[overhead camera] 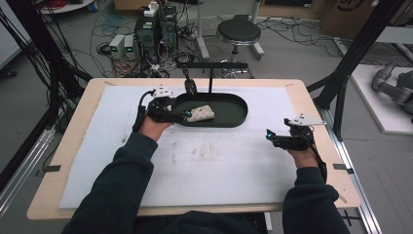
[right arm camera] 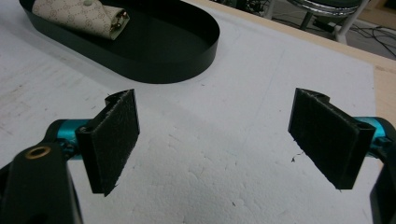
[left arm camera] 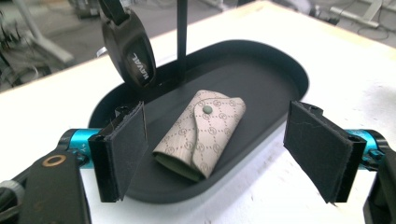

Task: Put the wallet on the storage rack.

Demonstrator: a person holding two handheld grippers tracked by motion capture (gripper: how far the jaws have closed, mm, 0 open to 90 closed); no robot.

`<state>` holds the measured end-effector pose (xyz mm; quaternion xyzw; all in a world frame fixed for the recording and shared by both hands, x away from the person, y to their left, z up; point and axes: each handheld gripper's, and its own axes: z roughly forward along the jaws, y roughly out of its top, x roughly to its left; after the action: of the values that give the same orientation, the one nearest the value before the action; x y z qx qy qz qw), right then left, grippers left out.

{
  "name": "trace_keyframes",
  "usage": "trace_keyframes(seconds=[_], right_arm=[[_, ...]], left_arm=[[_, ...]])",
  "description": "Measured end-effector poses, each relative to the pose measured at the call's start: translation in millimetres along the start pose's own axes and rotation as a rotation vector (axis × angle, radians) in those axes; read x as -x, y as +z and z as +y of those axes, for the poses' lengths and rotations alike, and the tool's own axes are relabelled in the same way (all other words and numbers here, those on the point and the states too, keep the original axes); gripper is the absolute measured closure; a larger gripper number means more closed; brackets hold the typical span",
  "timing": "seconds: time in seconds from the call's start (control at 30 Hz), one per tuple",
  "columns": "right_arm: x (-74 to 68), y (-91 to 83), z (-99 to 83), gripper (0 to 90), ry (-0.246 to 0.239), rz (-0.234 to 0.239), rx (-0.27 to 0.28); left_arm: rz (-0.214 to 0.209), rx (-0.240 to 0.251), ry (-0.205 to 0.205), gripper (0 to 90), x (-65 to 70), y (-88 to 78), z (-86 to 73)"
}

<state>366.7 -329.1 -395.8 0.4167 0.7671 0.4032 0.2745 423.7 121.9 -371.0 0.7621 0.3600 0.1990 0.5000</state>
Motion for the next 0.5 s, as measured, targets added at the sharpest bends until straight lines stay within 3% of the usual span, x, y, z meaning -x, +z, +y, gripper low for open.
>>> trace_keyframes(seconds=[0.17, 0.27, 0.37, 0.5], right_arm=[[-0.8, 1.6, -0.2, 16.7, -0.009, 0.007, -0.006], [-1.4, 0.5, -0.3, 16.7, -0.014, 0.009, 0.001], [-2.2, -0.7, -0.4, 16.7, -0.015, 0.008, 0.005], [-4.9, -2.4, -0.7, 16.7, -0.017, 0.009, 0.005]], left_arm=[[0.011, 0.073, -0.006, 21.5, 1.8, -29.4, -17.5], [0.031, 0.093, 0.013, 21.7, 1.9, -46.3, -26.7], [0.056, 0.119, 0.022, 22.1, -2.9, -60.4, -36.7], [0.066, 0.140, -0.001, 22.0, -10.9, -71.4, -49.1]])
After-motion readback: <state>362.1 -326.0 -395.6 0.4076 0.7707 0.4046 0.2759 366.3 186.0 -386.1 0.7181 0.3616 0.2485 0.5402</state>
